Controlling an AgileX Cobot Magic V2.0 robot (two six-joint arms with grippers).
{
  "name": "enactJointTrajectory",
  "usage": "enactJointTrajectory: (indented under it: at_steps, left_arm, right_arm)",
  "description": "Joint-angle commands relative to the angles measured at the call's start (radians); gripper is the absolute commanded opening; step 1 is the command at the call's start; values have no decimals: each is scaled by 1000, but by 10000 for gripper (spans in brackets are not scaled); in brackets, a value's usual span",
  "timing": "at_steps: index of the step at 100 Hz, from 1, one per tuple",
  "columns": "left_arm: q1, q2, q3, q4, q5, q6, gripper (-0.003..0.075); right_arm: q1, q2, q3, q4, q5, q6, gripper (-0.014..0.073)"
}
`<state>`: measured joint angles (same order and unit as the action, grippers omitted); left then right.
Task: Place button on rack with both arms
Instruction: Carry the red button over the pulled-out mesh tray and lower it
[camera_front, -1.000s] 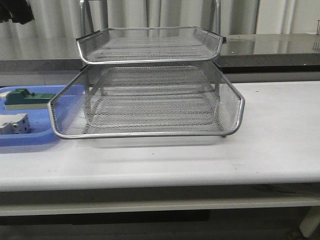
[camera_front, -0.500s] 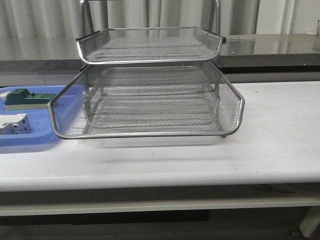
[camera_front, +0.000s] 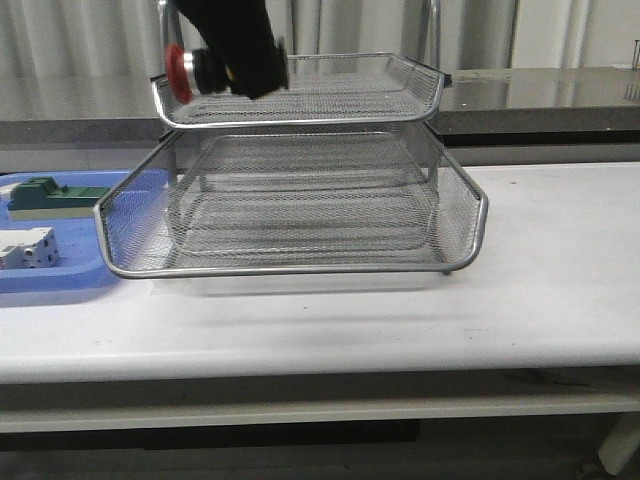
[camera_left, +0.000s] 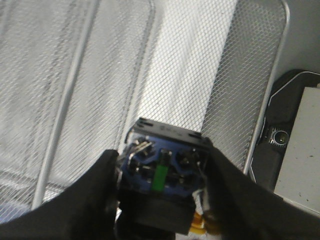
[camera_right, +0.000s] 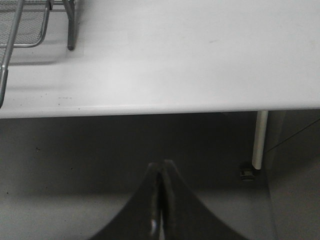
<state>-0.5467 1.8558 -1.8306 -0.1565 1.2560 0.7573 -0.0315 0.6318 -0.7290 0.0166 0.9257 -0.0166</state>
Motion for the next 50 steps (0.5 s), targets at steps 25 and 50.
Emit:
enactJointTrajectory:
  at_steps: [25, 50]
  left_arm:
    - [-64, 66, -24, -25, -19, -10, 4]
    - [-64, 97, -24, -47, -64, -10, 4]
  right_arm:
    - [-5, -2, -35, -7, -54, -2, -68]
    - [-5, -2, -35, -7, -54, -2, -68]
